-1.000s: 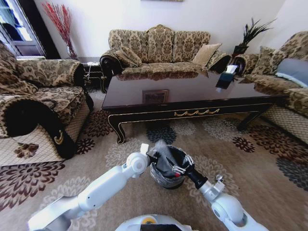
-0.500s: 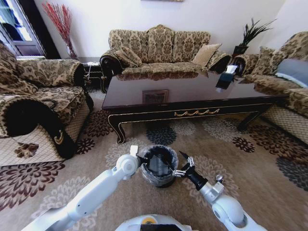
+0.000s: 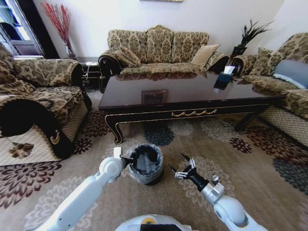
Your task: Move to the front of the table and pick up the trash from the floor, then place it into the trash bin.
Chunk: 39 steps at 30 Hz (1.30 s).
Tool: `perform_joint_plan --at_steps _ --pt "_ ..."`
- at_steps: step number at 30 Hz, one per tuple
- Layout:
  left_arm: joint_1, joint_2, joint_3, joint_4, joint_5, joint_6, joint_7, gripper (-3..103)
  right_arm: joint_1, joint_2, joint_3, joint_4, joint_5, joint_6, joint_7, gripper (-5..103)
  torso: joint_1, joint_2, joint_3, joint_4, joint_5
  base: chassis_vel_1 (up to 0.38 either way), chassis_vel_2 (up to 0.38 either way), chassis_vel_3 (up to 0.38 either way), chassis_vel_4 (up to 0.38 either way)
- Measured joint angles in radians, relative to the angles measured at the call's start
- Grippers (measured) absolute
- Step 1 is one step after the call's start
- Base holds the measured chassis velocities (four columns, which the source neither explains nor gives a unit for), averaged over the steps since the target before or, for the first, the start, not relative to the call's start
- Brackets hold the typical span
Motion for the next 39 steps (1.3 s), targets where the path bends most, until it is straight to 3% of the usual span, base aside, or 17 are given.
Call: perform_joint_plan --at_steps 17,28,30,32,34,35,37,39 --pt "0.058 0.011 -0.065 -0.012 0.019 0.000 0.020 0 0.009 0.006 0.002 -0.091 -0.009 0.041 0.005 100 0.000 0.000 0.000 -0.0005 0.0004 -0.276 -0.259 0.261 0.268" --pt "0.065 0.006 -0.083 -0.010 0.020 0.000 0.021 0 0.029 0.017 0.000 -0.146 -0.019 0.067 0.049 100 0.000 0.000 0.000 0.0006 -0.0003 -0.011 -0.010 0.018 0.014" --pt "0.066 0.011 -0.093 -0.008 0.019 0.000 0.026 0 0.036 0.027 -0.009 -0.162 0.002 0.029 0.133 100 0.000 0.000 0.000 -0.0002 -0.0001 0.000 0.000 0.000 0.000" --pt "0.066 0.023 -0.107 -0.008 0.016 0.000 0.028 0 0.065 0.039 -0.030 -0.181 0.046 -0.053 0.273 100 0.000 0.000 0.000 -0.0005 0.0000 0.000 0.000 0.000 0.000" --pt "0.066 0.024 -0.108 -0.009 0.015 0.000 0.028 0 0.071 0.040 -0.034 -0.183 0.054 -0.068 0.295 100 0.000 0.000 0.000 -0.0004 0.0000 0.000 0.000 0.000 0.000" --pt "0.066 0.033 -0.114 -0.014 0.011 0.000 0.029 0 0.104 0.046 -0.059 -0.191 0.095 -0.143 0.395 100 0.000 0.000 0.000 0.0000 -0.0003 0.000 0.000 0.000 0.000" --pt "0.071 0.043 -0.125 -0.022 0.008 0.000 0.029 0 0.139 0.050 -0.090 -0.203 0.139 -0.225 0.476 100 0.000 0.000 0.000 0.0000 -0.0002 0.000 0.000 0.000 0.000" --pt "0.074 0.046 -0.129 -0.025 0.007 0.000 0.029 0 0.153 0.052 -0.103 -0.208 0.158 -0.256 0.504 100 0.000 0.000 0.000 0.0000 -0.0001 0.000 0.000 0.000 0.000"
